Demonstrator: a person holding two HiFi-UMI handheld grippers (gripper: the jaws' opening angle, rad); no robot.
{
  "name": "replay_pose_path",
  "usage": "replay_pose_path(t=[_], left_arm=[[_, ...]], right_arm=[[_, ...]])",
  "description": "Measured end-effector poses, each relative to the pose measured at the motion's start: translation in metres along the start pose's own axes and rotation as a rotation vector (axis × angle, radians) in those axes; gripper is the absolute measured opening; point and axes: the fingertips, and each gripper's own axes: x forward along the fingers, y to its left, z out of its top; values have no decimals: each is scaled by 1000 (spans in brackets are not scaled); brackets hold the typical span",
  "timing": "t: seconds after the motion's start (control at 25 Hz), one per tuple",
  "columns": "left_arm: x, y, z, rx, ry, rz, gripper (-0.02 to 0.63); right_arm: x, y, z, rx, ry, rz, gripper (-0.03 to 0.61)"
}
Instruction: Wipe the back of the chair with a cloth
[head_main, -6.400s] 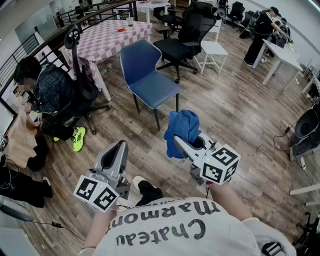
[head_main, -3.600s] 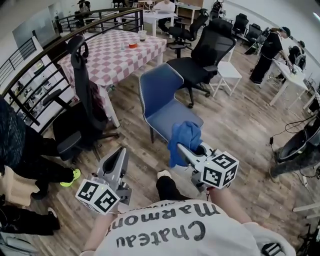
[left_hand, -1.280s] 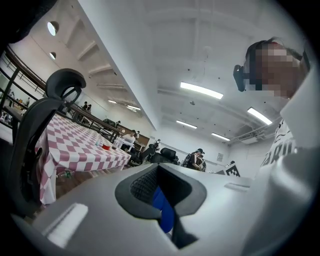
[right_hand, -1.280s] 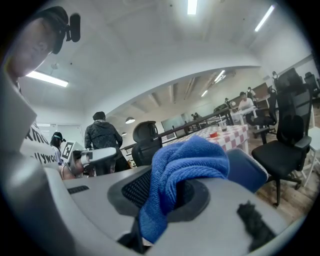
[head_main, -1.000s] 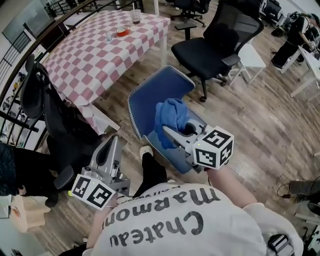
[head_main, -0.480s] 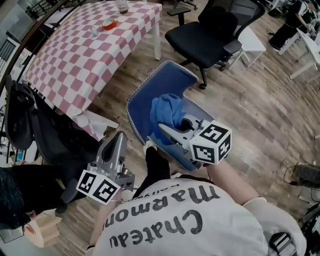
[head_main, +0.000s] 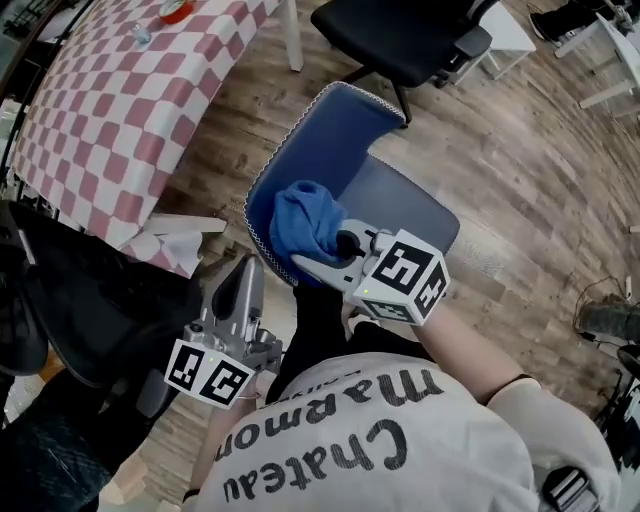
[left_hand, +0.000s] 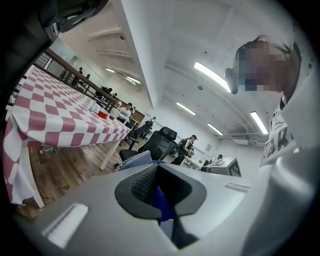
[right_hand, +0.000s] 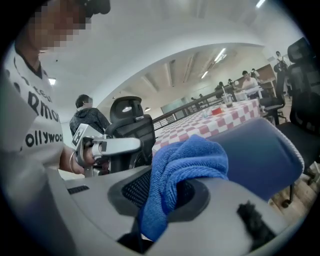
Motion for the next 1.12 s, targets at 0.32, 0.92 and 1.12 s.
replay_pose_path(t=[0.32,0.92,1.12], left_arm=[[23,33,-23,-39,106,-20,6],[55,41,-47,-93,193,-104,5],[54,41,-51,-109,204,-116,5]], right_arm=[[47,-11,-24,-130,117,88,89],[51,-65,-26,-242,168,41,89],[47,-76,-29,-266,182,55,90]])
